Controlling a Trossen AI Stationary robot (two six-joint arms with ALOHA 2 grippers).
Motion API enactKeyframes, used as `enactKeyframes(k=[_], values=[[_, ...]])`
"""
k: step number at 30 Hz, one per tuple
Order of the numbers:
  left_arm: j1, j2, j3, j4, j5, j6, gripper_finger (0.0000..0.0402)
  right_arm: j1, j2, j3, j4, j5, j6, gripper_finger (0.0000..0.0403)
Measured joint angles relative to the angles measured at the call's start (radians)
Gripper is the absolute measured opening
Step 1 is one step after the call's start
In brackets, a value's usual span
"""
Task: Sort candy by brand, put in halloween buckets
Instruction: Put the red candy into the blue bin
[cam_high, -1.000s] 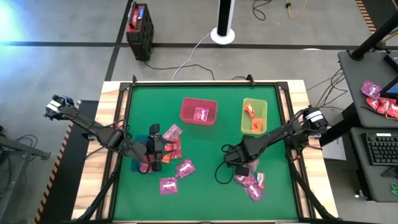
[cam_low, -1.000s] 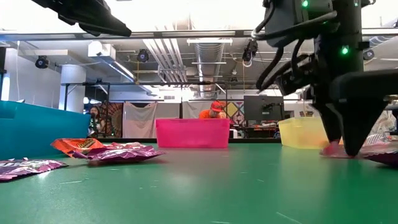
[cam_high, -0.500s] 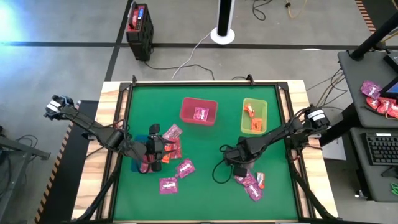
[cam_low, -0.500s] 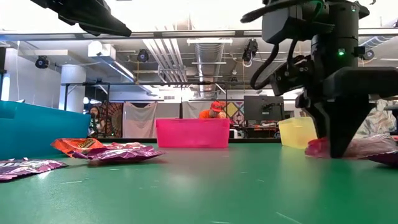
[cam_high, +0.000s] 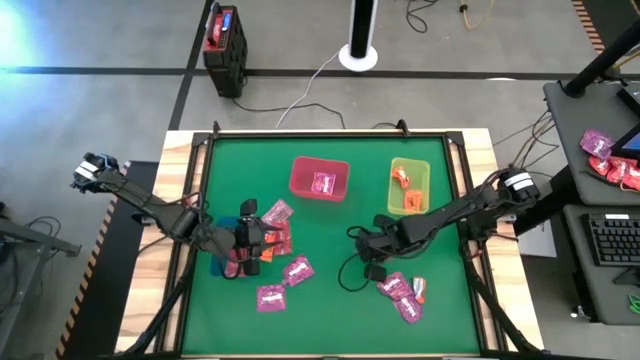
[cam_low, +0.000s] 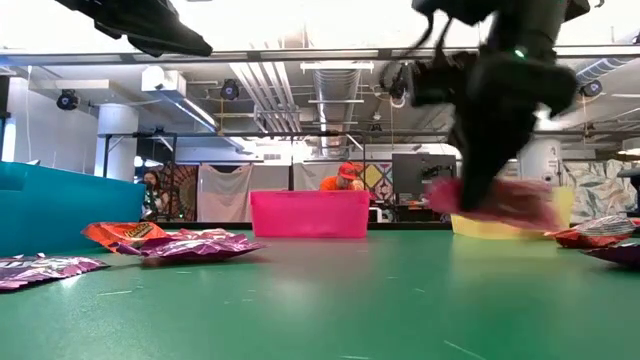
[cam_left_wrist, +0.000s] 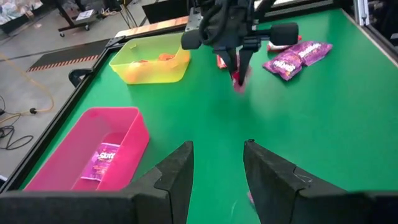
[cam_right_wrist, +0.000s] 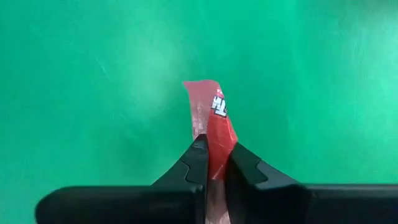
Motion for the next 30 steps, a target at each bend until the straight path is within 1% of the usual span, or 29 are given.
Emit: enactKeyframes(k=[3,5,8,11,14,19,22,25,28,30], values=[[0.000,0.016,0.000,0.035,0.001,0.000,0.0125,0.000,-0.020,0.000,0.164,0.050,-0.047,0.0019],[0.000,0.037,0.000,0.065,0.013,0.000,0.0125,0.000,-0.021,-0.002,0.304,0.108,-0.089,0.0019],[0.000,0.082,-0.001,0.125,0.034,0.002,0.0125,0.000,-0.008,-0.009,0.546,0.176,-0.186,0.0019],[0.000,0.121,-0.002,0.198,0.010,0.004,0.0125,0.000,0.008,-0.013,0.761,0.222,-0.300,0.0018],[0.000,0.141,-0.002,0.235,0.000,0.003,0.0132,0.000,0.019,-0.031,0.952,0.272,-0.405,0.0018],[0.001,0.152,-0.020,0.326,-0.002,0.000,0.0164,0.000,0.019,-0.137,1.360,0.280,-0.553,0.0018],[0.014,0.170,-0.043,0.415,-0.009,0.004,0.0187,0.000,0.021,-0.197,1.570,0.256,-0.598,0.0018],[0.032,0.207,-0.052,0.518,-0.010,0.014,0.0202,0.000,0.044,-0.220,1.695,0.256,-0.631,0.0018],[0.049,0.259,-0.053,0.624,-0.008,0.052,0.0209,0.000,0.079,-0.210,1.740,0.235,-0.650,0.0018],[0.058,0.291,-0.053,0.704,0.021,0.076,0.0210,0.000,0.098,-0.191,1.751,0.235,-0.671,0.0018]])
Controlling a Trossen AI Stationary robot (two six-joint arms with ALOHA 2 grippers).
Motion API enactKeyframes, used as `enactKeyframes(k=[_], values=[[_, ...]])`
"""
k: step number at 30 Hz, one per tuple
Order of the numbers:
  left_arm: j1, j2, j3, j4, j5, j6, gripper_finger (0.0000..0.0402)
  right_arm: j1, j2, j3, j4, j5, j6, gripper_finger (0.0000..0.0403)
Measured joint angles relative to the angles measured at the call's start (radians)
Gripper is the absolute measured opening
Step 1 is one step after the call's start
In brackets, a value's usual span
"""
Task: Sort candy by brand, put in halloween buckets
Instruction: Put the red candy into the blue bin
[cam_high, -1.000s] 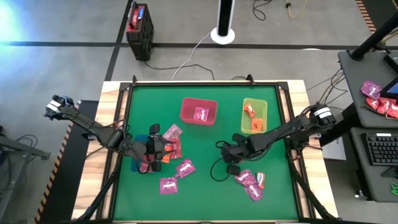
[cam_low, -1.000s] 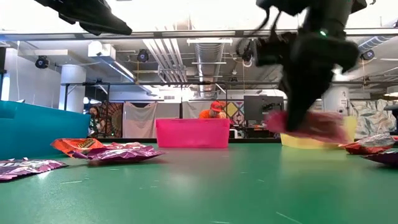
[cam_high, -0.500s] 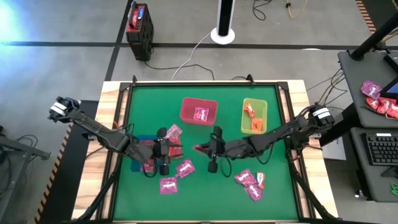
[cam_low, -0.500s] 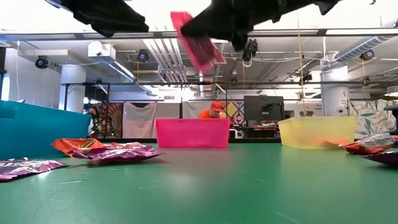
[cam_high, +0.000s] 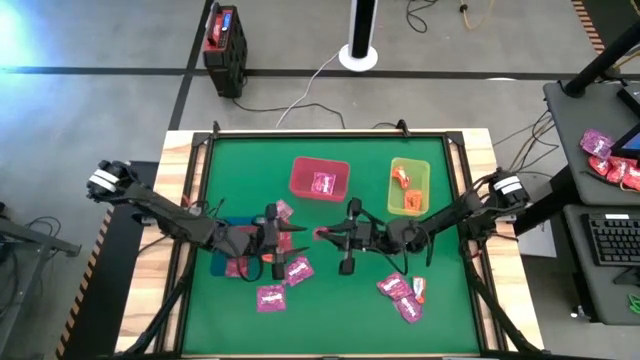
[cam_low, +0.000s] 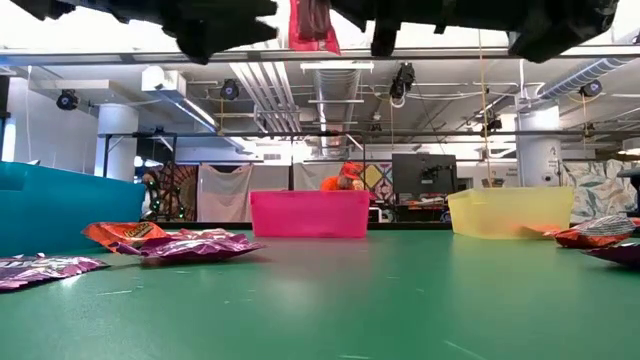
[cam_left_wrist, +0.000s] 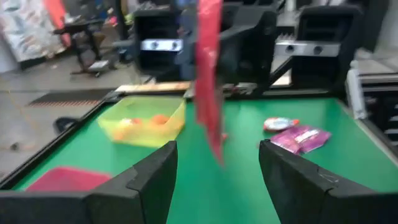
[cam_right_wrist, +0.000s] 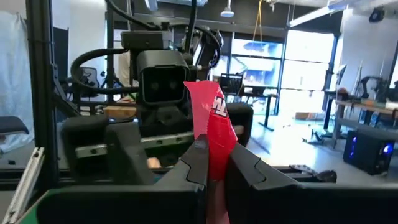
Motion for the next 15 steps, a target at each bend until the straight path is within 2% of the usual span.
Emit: enactKeyframes(k=[9,12,15], values=[[0.023,0.083,0.000,0.132,0.032,0.025,0.0201,0.000,0.052,0.076,-0.002,-0.001,-0.028,0.0018],[0.025,0.089,0.000,0.148,0.032,0.033,0.0169,0.000,0.052,0.080,-0.016,-0.002,-0.027,0.0018],[0.028,0.098,0.001,0.152,0.035,0.034,0.0113,0.000,0.052,0.080,-0.016,-0.001,-0.026,0.0021]])
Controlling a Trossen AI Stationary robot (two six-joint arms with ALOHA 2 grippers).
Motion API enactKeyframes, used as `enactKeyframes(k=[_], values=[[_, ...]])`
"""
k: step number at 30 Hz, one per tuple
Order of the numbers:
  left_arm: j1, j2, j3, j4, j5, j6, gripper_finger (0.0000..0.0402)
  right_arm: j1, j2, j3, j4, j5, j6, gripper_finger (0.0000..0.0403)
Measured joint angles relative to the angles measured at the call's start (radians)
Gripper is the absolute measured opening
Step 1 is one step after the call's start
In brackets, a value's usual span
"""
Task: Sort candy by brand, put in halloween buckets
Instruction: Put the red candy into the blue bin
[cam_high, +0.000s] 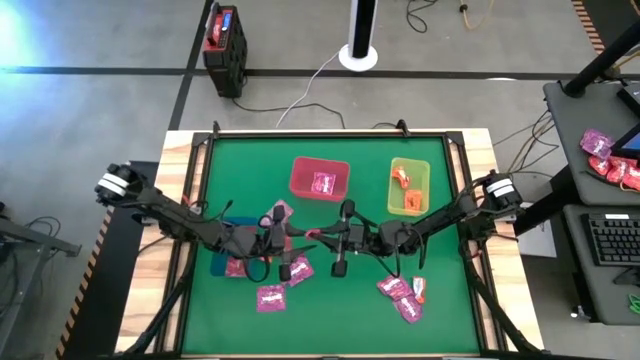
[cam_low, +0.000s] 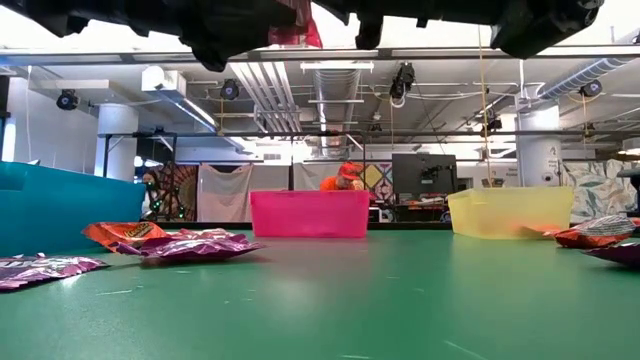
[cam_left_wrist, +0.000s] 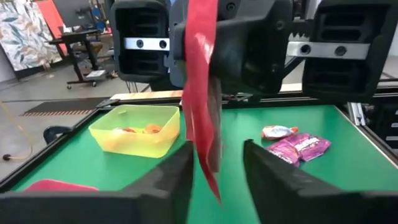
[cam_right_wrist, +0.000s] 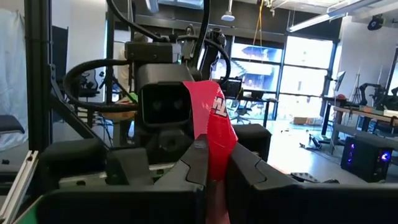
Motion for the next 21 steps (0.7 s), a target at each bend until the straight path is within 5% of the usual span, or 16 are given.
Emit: enactKeyframes(k=[5,15,21], values=[[0.000,0.000,0.000,-0.001,0.000,0.014,0.0013,0.000,0.001,0.000,-0.008,0.003,0.058,0.0023],[0.000,-0.023,0.000,-0.075,-0.001,-0.001,0.0004,-0.002,-0.047,0.000,-0.165,0.048,0.177,0.0116],[-0.027,-0.151,0.028,-0.424,0.000,-0.172,0.0003,-0.002,-0.158,0.000,-0.360,0.084,0.209,0.0186]])
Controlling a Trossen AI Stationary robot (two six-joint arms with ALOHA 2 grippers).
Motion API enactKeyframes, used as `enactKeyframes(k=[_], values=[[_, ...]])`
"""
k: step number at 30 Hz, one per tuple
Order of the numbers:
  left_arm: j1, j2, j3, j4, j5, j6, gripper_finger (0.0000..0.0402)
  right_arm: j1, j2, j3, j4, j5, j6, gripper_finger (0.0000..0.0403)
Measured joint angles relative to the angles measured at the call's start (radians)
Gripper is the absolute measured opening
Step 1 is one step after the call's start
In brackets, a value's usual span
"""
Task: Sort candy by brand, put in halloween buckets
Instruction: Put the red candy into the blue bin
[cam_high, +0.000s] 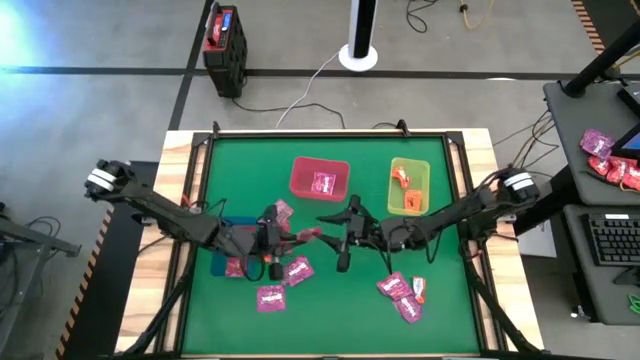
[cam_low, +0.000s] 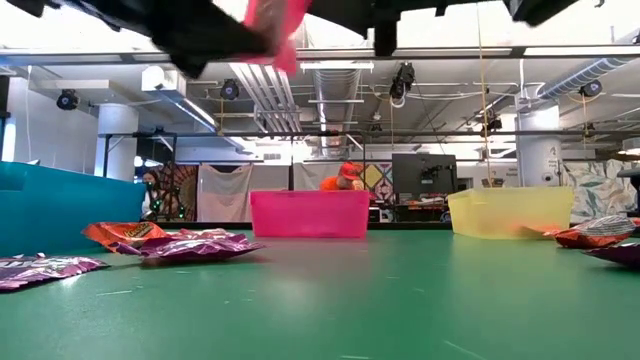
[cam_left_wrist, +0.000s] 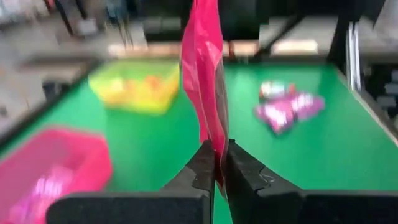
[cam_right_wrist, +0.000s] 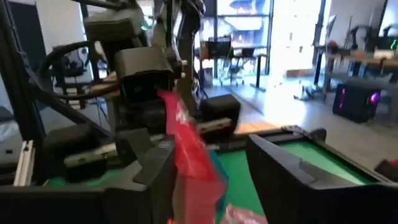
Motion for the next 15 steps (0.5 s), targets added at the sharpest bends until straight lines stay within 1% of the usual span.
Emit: enactKeyframes(k=[2,6,7,10,11,13,15], values=[[-0.014,-0.065,0.052,-0.273,0.000,-0.112,0.0002,-0.002,-0.046,0.000,-0.094,0.008,0.027,0.0201],[-0.038,-0.149,0.229,-0.907,0.035,-0.434,0.0002,-0.004,-0.119,0.000,-0.276,0.050,0.079,0.0218],[-0.048,-0.161,0.270,-1.025,0.040,-0.511,0.0002,-0.004,-0.130,0.000,-0.308,0.061,0.088,0.0220],[-0.088,-0.195,0.349,-1.319,0.067,-0.712,0.0002,-0.005,-0.140,0.000,-0.346,0.088,0.103,0.0224],[-0.091,-0.204,0.366,-1.385,0.103,-0.772,0.0002,-0.005,-0.140,0.000,-0.355,0.089,0.104,0.0224],[-0.093,-0.221,0.374,-1.477,0.197,-0.897,0.0002,-0.005,-0.131,-0.001,-0.352,0.090,0.108,0.0224],[-0.093,-0.229,0.351,-1.524,0.279,-0.983,0.0002,-0.006,-0.125,0.000,-0.354,0.099,0.109,0.0224]])
